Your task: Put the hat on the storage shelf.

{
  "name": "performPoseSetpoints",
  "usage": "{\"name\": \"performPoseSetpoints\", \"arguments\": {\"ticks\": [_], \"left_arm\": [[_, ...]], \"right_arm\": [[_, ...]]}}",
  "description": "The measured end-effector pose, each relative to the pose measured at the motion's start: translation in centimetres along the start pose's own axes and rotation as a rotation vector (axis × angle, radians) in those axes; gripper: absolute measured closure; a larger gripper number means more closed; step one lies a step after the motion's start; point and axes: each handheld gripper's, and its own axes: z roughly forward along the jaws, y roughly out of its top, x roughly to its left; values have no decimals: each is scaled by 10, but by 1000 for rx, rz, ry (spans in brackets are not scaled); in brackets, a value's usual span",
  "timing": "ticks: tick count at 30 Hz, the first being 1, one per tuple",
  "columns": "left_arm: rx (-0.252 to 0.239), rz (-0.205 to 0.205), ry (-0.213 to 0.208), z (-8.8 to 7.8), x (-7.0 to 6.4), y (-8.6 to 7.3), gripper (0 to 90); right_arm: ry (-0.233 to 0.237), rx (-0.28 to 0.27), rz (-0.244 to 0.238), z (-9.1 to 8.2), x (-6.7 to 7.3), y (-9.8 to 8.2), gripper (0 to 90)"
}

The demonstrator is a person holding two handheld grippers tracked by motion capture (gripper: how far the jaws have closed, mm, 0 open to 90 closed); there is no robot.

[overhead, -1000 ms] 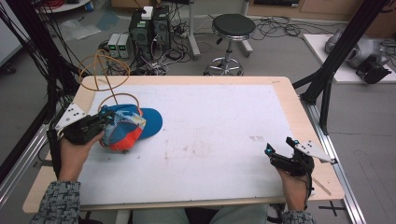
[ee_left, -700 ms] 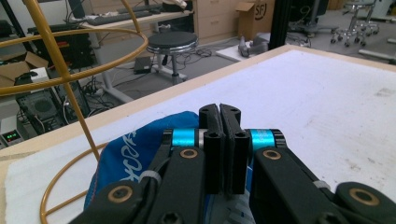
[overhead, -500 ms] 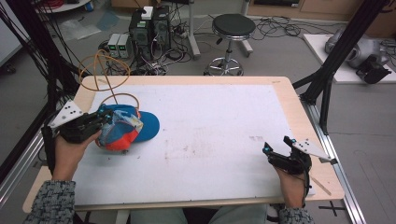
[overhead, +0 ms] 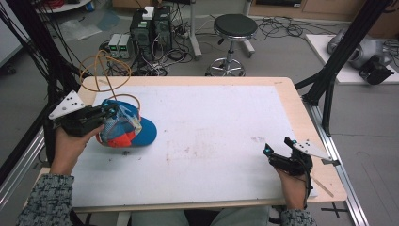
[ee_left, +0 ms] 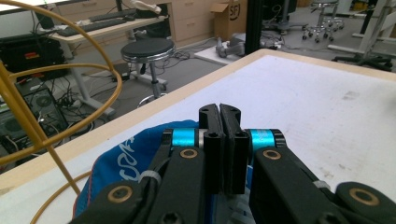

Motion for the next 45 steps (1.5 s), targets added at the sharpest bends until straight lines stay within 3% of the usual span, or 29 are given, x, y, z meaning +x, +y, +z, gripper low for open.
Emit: {"name": "performPoseSetpoints", "arguments": {"ticks": [10, 14, 21, 35, 45], "left_arm": [[12, 24, -31, 3, 7, 18, 879], [33, 53, -68, 8, 9, 34, 879], [26, 74, -124, 9, 8, 56, 879], [-45, 103, -154, 3, 12, 103, 878], [-95, 102, -126, 2, 33, 138, 879]], "right_arm": [[5, 18, -14, 2, 2, -1, 137], [2, 15, -8, 1, 0, -1, 137], [-1, 21, -11, 1, 0, -1, 137], [3, 32, -4, 2, 0, -2, 137], [9, 33, -7, 2, 0, -2, 137]]}}
